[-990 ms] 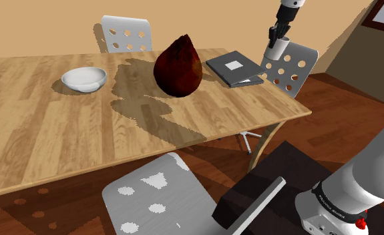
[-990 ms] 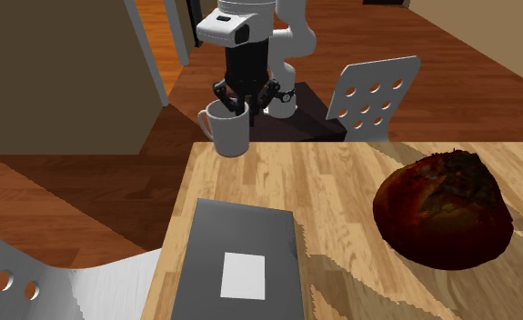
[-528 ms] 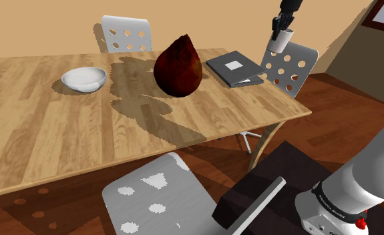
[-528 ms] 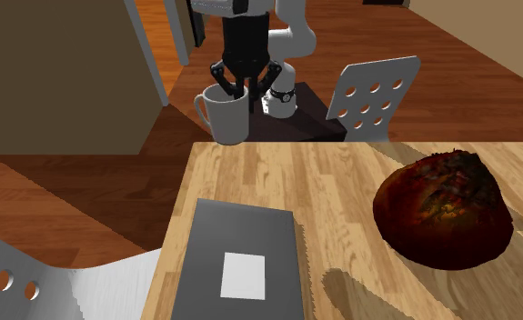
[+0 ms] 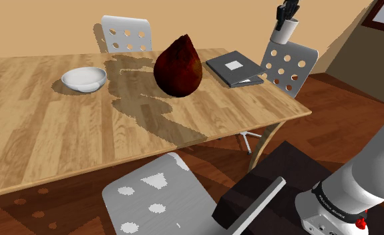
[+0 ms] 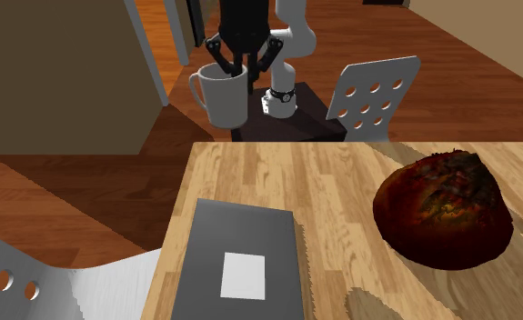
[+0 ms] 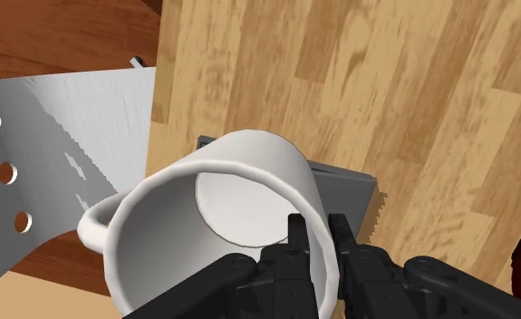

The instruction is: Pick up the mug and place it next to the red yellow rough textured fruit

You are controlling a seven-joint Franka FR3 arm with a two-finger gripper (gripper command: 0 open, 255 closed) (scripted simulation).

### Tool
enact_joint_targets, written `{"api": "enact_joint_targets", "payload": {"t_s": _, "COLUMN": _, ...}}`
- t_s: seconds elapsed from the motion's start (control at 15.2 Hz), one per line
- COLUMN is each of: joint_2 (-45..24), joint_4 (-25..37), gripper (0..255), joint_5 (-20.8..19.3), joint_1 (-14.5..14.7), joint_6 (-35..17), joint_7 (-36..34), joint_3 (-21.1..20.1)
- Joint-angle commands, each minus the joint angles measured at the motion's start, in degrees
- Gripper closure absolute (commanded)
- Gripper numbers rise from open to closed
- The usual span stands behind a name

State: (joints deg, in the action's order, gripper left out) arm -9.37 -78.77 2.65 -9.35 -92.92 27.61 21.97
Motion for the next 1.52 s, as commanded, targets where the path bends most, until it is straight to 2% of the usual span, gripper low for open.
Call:
{"api": "enact_joint_targets", "payload": {"t_s": 0.0, "joint_2": -0.8, "joint_4": 2.6, "gripper": 255, "joint_5": 0.3, "joint_1": -0.3, "joint_6": 1.8, "joint_7": 0.2, "joint_3": 0.1}}
{"api": "enact_joint_targets", "payload": {"t_s": 0.92, "joint_2": -9.1, "joint_4": 25.2, "gripper": 255, "joint_5": 4.0, "joint_1": -3.8, "joint_6": 16.6, "joint_7": 1.5, "joint_3": 0.6}}
{"api": "enact_joint_targets", "payload": {"t_s": 1.19, "joint_2": -3.8, "joint_4": 17.8, "gripper": 255, "joint_5": 0.9, "joint_1": 2.0, "joint_6": 14.2, "joint_7": -4.1, "joint_3": -1.0}}
{"api": "enact_joint_targets", "payload": {"t_s": 1.45, "joint_2": -0.3, "joint_4": 13.3, "gripper": 255, "joint_5": -1.2, "joint_1": 6.5, "joint_6": 13.0, "joint_7": -9.9, "joint_3": -3.1}}
